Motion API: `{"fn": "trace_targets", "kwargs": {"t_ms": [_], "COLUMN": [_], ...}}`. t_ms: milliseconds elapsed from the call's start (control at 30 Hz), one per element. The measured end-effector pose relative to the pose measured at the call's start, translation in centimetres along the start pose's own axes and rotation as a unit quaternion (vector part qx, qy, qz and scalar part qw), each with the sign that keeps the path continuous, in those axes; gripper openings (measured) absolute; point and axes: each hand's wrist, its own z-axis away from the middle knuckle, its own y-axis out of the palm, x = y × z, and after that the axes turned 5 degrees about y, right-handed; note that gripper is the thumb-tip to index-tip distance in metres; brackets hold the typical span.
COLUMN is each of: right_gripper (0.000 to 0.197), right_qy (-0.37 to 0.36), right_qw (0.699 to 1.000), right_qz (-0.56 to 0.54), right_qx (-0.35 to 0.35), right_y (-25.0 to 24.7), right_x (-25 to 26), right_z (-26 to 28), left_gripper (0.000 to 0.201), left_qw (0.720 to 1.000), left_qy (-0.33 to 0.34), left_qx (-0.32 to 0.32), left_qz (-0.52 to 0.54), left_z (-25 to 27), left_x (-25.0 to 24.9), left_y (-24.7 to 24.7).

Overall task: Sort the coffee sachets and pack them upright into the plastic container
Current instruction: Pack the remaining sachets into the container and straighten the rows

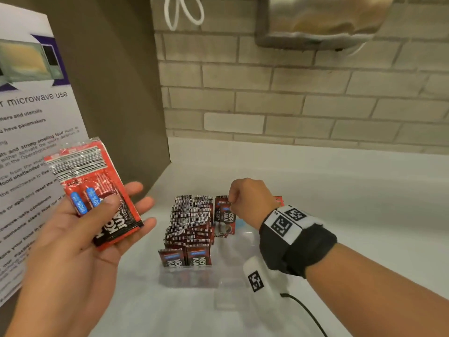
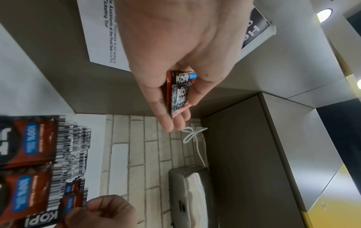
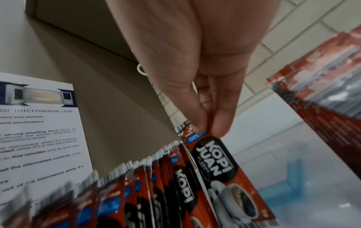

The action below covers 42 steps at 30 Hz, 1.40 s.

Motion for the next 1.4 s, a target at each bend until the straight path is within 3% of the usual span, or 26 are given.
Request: {"fn": "trace_targets", "kwargs": {"t_ms": [300,467,867,1067,1200,1333,1400], "right_gripper": [0.017,0.038,0.032,0.041,0.019,0.034,0.037], "right_qy": [0.035,0.07,0.121,0.089,0.088,0.068,0.073], "right_qw": [0.999,0.996,0.992,0.994,0.994,0.995,0.992], "right_qz": [0.005,-0.028,-0.024,-0.006,0.001,-0.017,-0.079], "right_qx": [0.039,0.037,0.023,0.056,0.072,0.077,0.059], "right_y": [0.7,1.0,0.7,-0.2,-0.7,-1.3,-2.1], "right_x": [0.4,0.0,0.6,0.4,0.8,1.6,1.6], "right_z": [-0.9,-1.2,-2.0,-2.0,-1.5,-1.0,-0.4], "left_gripper": [0.035,0.027,0.023,0.024,0.019,0.016,0.014], "left_qw": [1.0,0.999,0.998,0.996,0.994,0.99,0.986], "left_qy": [-0.008,-0.027,-0.06,-0.082,-0.107,-0.132,-0.152], "left_qx": [-0.018,-0.023,-0.025,-0.013,-0.007,0.002,0.018], "left_qz": [-0.001,0.011,0.023,0.025,0.036,0.044,0.06], "left_z": [0.4,0.7,0.9,1.1,1.3,1.4,1.4], "left_x": [0.2,0.4,0.8,1.3,1.7,1.9,1.7], "left_y": [-0.5,-0.3,-0.2,-0.3,-0.3,0.0,0.3]}}
